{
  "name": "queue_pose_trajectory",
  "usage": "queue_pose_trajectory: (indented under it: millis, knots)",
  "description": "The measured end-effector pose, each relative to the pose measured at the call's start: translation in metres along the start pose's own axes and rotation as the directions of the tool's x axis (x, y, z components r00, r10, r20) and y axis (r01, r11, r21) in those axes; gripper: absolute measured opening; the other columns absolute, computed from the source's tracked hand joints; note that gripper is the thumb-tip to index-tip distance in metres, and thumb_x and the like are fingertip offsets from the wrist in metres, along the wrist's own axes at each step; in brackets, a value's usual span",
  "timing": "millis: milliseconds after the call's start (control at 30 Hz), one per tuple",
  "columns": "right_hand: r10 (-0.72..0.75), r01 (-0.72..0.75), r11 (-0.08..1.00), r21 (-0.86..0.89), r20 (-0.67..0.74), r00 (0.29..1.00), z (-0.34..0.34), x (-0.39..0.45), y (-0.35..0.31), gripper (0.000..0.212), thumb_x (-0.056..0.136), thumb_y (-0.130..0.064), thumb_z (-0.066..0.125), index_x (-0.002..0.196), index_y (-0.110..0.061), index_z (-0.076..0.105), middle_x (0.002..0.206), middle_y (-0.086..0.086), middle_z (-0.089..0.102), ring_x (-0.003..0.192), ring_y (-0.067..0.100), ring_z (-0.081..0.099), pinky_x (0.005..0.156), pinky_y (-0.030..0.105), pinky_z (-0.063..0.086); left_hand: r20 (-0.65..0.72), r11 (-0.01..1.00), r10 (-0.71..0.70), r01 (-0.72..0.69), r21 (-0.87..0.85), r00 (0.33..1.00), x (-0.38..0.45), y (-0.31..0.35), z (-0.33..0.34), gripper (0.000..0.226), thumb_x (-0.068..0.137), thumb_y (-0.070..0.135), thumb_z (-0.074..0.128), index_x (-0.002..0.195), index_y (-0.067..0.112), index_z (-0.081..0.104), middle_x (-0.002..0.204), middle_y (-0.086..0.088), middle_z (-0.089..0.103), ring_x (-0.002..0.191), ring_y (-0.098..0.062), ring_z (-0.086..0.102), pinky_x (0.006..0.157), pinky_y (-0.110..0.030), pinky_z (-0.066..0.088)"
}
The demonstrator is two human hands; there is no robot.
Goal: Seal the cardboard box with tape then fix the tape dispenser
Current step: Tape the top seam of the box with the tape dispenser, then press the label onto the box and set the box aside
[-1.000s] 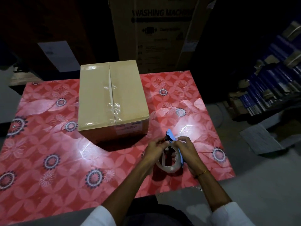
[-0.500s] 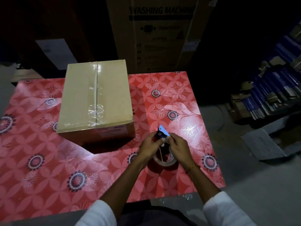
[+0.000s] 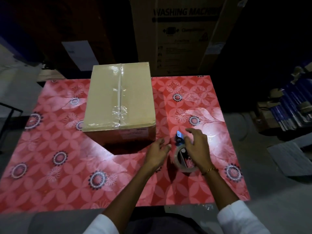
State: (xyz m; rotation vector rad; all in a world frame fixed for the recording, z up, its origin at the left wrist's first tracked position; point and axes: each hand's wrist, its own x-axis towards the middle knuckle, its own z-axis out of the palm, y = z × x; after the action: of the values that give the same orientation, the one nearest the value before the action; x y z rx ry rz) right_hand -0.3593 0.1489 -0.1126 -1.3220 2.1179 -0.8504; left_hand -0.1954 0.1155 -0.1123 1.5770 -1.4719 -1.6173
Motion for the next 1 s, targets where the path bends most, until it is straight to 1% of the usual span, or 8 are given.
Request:
queue_pose_trajectory:
  millis: [167,267,333,400,567,700,833,1000]
  knots:
    - [-0.14,0.153,0.967,0.204,-0.075,0.987,0.004,-0.002,-0.054,0.034,0.095,-0.035,0.056,0.123,-0.02,0.066,0.126,-0.001,0.061,0.123,0.02,0.055,0.104,0.042,0.047,-0.118,0.929,0.326,-0.294,0.226,0.938,-0.047,0.014,-0.065,0.03,0.089,0.027,0.062,0.112,0.012,0.074,0.106,0.002,0.075,0.097,-0.011,0.067,0.085,-0.029,0.054]
    - [-0.166,0.182,0.923,0.339,-0.075,0.983,0.019,-0.005,-0.082,0.043,0.091,-0.048,0.058,0.126,-0.024,0.065,0.129,-0.005,0.053,0.124,0.015,0.055,0.102,0.04,0.051,-0.367,0.776,0.602,-0.412,0.478,0.709,-0.07,0.011,-0.11,0.024,0.089,0.019,0.063,0.109,0.01,0.072,0.109,-0.001,0.067,0.106,-0.021,0.057,0.093,-0.032,0.045]
    - [-0.207,0.205,0.908,0.365,-0.035,0.978,0.034,-0.007,-0.096,0.048,0.089,-0.05,0.061,0.131,-0.026,0.061,0.136,-0.004,0.046,0.132,0.017,0.051,0.108,0.044,0.049,-0.547,0.804,0.579,-0.31,0.508,0.604,-0.072,0.008,-0.141,0.037,0.087,0.021,0.064,0.123,0.01,0.064,0.128,-0.01,0.056,0.122,-0.026,0.048,0.105,-0.033,0.037]
    - [-0.242,0.226,0.912,0.343,0.006,0.97,0.047,-0.008,-0.108,0.052,0.088,-0.052,0.062,0.136,-0.03,0.058,0.149,-0.003,0.038,0.141,0.017,0.044,0.113,0.048,0.045,-0.626,0.903,0.418,-0.227,0.364,0.659,-0.062,0.002,-0.17,0.058,0.087,0.035,0.064,0.141,0.019,0.049,0.146,-0.012,0.042,0.137,-0.026,0.038,0.114,-0.041,0.034]
    - [-0.369,0.361,0.924,0.122,0.044,0.929,0.064,-0.009,-0.135,0.052,0.09,-0.053,0.063,0.137,-0.033,0.059,0.162,-0.002,0.038,0.147,0.016,0.037,0.12,0.045,0.033,-0.406,0.933,0.32,-0.211,0.291,0.856,-0.029,-0.009,-0.205,0.083,0.083,0.06,0.065,0.152,0.046,0.022,0.155,-0.001,0.04,0.142,-0.019,0.04,0.113,-0.045,0.039]
    - [-0.376,0.376,0.927,-0.009,0.033,0.926,0.065,-0.006,-0.148,0.047,0.089,-0.053,0.064,0.128,-0.028,0.068,0.153,-0.005,0.052,0.136,0.02,0.051,0.113,0.045,0.036,-0.438,0.894,0.375,-0.194,0.404,0.817,-0.024,0.001,-0.209,0.071,0.087,0.054,0.064,0.15,0.034,0.038,0.146,0.001,0.05,0.133,-0.018,0.049,0.103,-0.027,0.036]
    - [-0.368,0.367,0.929,-0.038,-0.017,0.93,0.038,0.003,-0.178,0.054,0.087,-0.059,0.06,0.122,-0.021,0.074,0.145,0.001,0.061,0.129,0.02,0.06,0.11,0.046,0.044,-0.434,0.816,0.48,-0.207,0.54,0.762,-0.027,0.026,-0.227,0.064,0.088,0.064,0.056,0.144,0.034,0.047,0.142,0.001,0.057,0.128,-0.022,0.056,0.103,-0.045,0.047]
    - [-0.385,0.372,0.914,-0.165,-0.059,0.921,-0.003,0.018,-0.226,0.053,0.088,-0.069,0.054,0.111,-0.026,0.076,0.116,-0.007,0.075,0.102,0.019,0.07,0.082,0.041,0.056,-0.46,0.699,0.618,-0.177,0.693,0.638,-0.033,0.086,-0.246,0.054,0.091,0.059,0.055,0.132,0.025,0.063,0.121,-0.005,0.071,0.107,-0.027,0.066,0.083,-0.037,0.048]
